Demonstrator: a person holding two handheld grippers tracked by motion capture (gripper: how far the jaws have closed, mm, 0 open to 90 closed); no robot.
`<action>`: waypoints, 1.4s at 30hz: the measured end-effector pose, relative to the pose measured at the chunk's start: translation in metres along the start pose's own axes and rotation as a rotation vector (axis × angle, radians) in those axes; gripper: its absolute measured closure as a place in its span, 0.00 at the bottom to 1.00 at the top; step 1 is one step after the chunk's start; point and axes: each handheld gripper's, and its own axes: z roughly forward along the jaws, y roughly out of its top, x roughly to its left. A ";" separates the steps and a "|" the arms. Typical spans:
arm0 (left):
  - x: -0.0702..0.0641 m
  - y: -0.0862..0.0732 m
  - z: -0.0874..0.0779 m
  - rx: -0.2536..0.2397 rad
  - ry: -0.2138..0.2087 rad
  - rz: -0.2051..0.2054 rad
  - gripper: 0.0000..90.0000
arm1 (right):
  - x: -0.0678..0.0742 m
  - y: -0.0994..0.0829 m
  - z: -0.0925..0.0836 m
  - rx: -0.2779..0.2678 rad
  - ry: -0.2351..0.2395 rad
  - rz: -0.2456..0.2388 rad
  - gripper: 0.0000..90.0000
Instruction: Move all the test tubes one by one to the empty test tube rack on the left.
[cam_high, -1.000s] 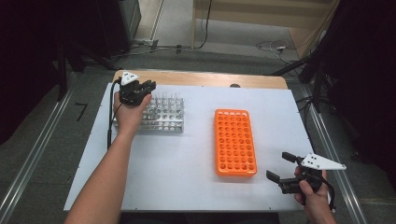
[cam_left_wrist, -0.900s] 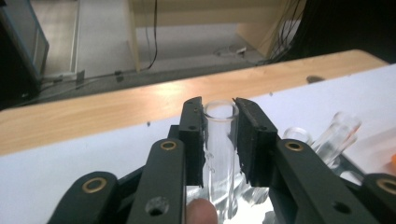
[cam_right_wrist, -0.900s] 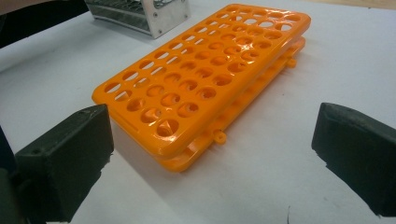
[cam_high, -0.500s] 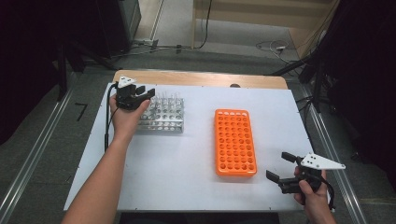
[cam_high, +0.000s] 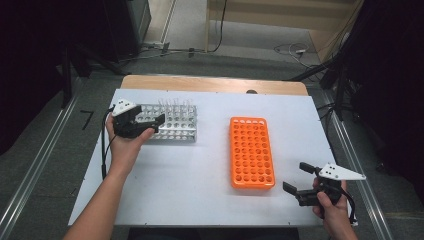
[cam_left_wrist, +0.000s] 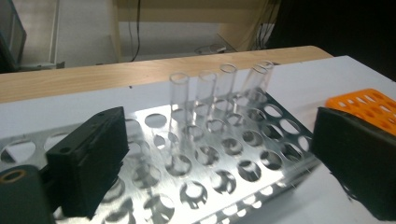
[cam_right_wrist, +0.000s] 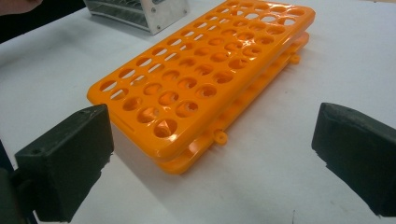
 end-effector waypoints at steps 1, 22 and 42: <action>-0.003 -0.003 -0.004 0.000 -0.008 0.008 0.01 | 0.000 0.000 0.000 0.002 -0.003 0.000 0.00; -0.048 -0.055 -0.065 -0.026 -0.093 0.060 0.00 | -0.003 -0.004 0.007 0.018 -0.015 -0.002 0.00; -0.051 -0.083 -0.112 -0.056 -0.127 0.076 0.00 | -0.006 -0.012 0.007 0.008 -0.053 0.017 0.00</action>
